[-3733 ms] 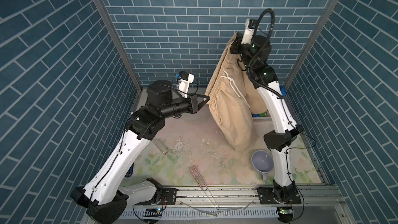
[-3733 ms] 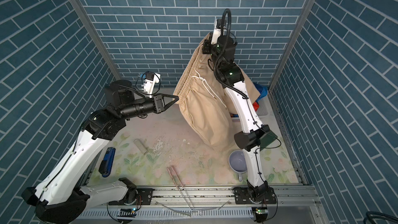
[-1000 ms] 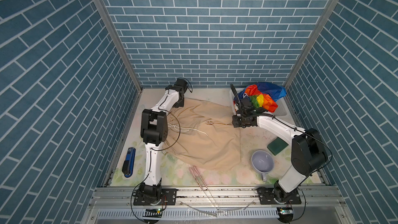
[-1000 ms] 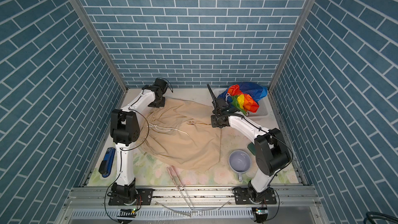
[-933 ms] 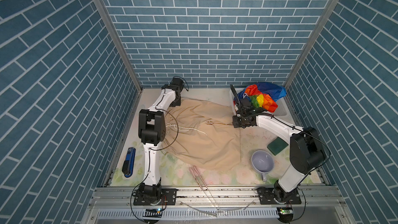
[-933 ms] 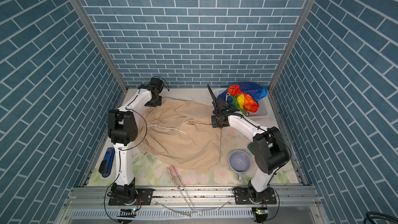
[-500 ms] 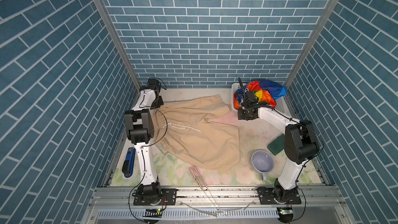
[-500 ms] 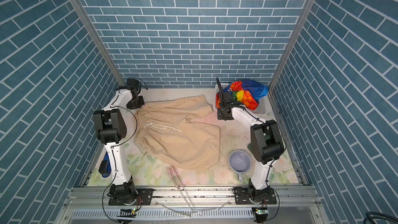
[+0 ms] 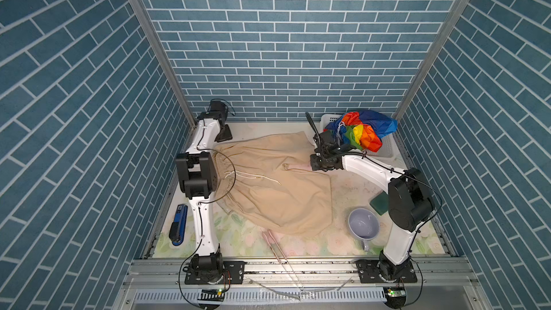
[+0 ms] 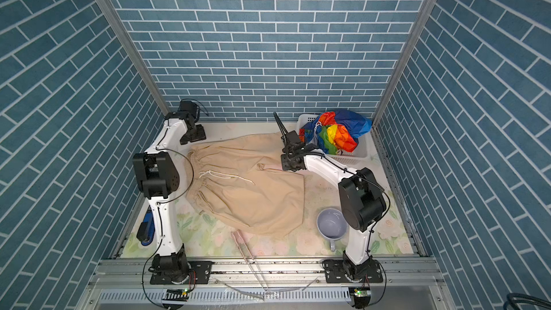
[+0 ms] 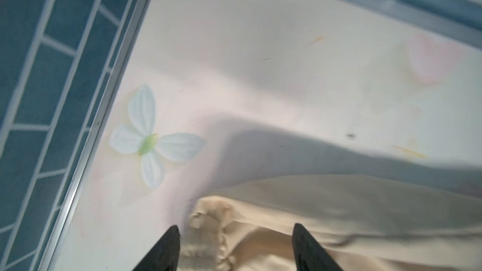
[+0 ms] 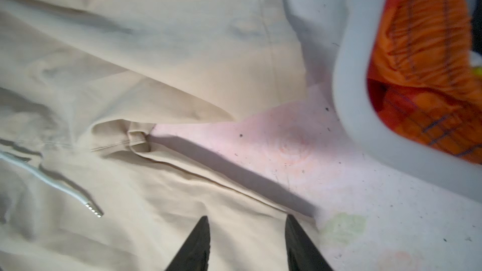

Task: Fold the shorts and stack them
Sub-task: 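Pull the shorts edges outward with both grippers to smooth them flat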

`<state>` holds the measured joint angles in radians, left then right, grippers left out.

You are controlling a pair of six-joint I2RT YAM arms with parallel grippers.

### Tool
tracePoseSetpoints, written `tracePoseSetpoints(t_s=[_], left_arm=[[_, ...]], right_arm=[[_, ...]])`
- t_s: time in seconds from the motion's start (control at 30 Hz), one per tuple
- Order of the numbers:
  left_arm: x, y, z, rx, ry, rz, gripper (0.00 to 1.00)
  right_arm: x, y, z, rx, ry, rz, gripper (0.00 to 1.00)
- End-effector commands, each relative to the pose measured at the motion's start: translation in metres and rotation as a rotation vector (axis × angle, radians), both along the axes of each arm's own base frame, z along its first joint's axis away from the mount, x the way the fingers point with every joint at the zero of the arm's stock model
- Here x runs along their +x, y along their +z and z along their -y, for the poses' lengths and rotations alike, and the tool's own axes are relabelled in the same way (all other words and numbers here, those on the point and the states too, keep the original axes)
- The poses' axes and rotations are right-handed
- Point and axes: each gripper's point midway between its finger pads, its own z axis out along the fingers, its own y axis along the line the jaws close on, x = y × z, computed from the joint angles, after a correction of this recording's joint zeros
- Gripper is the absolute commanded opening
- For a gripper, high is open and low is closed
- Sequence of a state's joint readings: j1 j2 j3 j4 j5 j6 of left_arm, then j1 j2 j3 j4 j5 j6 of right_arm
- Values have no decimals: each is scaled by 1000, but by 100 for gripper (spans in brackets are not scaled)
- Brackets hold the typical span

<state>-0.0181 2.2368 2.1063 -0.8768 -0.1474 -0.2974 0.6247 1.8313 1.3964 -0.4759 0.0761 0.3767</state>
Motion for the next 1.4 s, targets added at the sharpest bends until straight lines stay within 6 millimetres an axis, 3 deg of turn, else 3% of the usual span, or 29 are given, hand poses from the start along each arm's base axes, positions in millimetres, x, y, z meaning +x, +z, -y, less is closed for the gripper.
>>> tracePoseSetpoints(t_s=[0.0,0.07,0.13,0.17,0.33,0.53,0.8,0.97,1.1,1.37], left_arm=[[12,31,114,-46,-313,115,70],[12,24,167,-54,-457,112,67],[11,14,199,-49,-531,95,64],[12,7,209,-50,-543,82,65],[26,-15,230,-93,-553,64,80],[45,-37,241,-72,-584,105,89],[56,-75,246,-64,-595,66,91],[57,-90,242,-37,-592,51,89],[62,-88,243,-37,-591,67,87],[61,-103,246,-87,-543,55,77]], right_arm=[[4,29,1,20,-12,93,46],[-2,29,6,34,-29,115,36],[-10,30,13,53,-54,130,11],[-14,30,18,57,-67,134,4],[-30,24,35,38,-94,127,5],[-37,13,46,9,-106,100,8],[-37,5,57,10,-136,84,10],[-35,-1,58,32,-153,64,10],[-33,-1,55,54,-157,58,10],[-30,0,53,72,-169,54,11]])
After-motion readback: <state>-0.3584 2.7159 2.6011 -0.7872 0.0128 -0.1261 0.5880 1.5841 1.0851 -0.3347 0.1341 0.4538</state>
